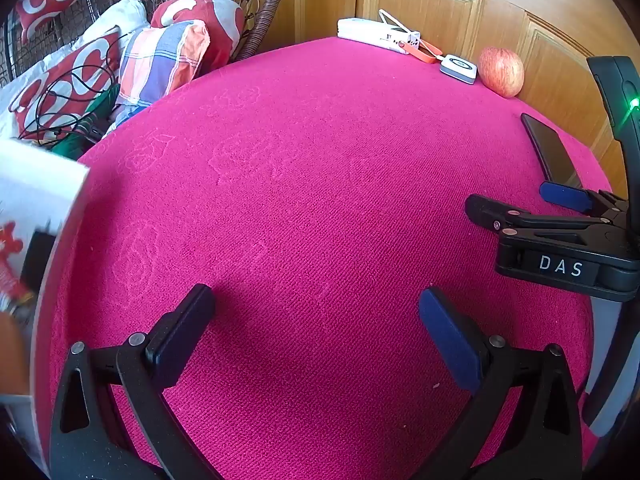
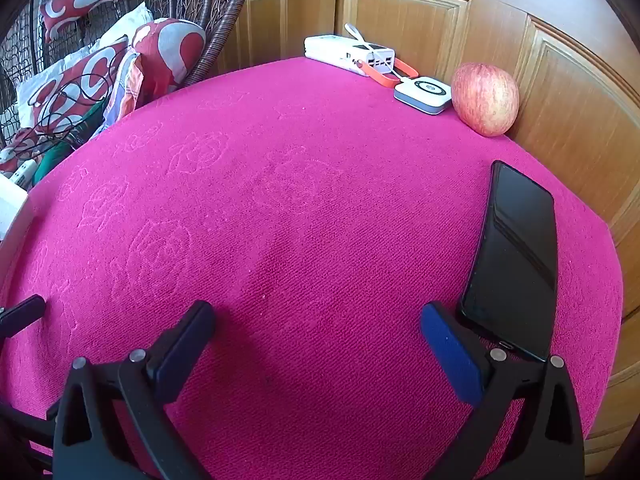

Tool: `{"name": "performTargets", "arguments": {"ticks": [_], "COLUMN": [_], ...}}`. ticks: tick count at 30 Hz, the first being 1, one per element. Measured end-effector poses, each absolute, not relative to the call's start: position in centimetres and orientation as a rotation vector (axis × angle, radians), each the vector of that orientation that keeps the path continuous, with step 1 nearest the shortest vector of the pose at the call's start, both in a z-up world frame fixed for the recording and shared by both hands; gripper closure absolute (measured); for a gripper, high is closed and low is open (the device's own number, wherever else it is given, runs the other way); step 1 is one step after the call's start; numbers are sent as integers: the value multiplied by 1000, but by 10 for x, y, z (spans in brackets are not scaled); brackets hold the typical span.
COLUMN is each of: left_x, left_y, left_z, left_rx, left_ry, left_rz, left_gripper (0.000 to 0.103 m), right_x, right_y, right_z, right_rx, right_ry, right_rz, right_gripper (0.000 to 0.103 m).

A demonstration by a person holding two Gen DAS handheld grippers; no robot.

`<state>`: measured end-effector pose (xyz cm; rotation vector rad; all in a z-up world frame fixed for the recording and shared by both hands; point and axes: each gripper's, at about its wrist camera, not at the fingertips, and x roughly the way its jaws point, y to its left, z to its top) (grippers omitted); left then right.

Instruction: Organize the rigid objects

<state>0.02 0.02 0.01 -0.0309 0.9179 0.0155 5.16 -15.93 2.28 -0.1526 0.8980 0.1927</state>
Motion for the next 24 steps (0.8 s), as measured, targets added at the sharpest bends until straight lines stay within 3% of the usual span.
{"name": "performTargets", "arguments": {"ticks": [24], "left_x": [0], "left_y": [-1], "left_z": [-1], "left_rx": [-26], "left_ry": [917], "left_rz": [19], "left_gripper": [0], "right_x": [52], "right_y": [-159], "right_z": [22], "right_rx": [-153], "right_ry": [897], "right_rz": [192], "right_gripper": [0]}}
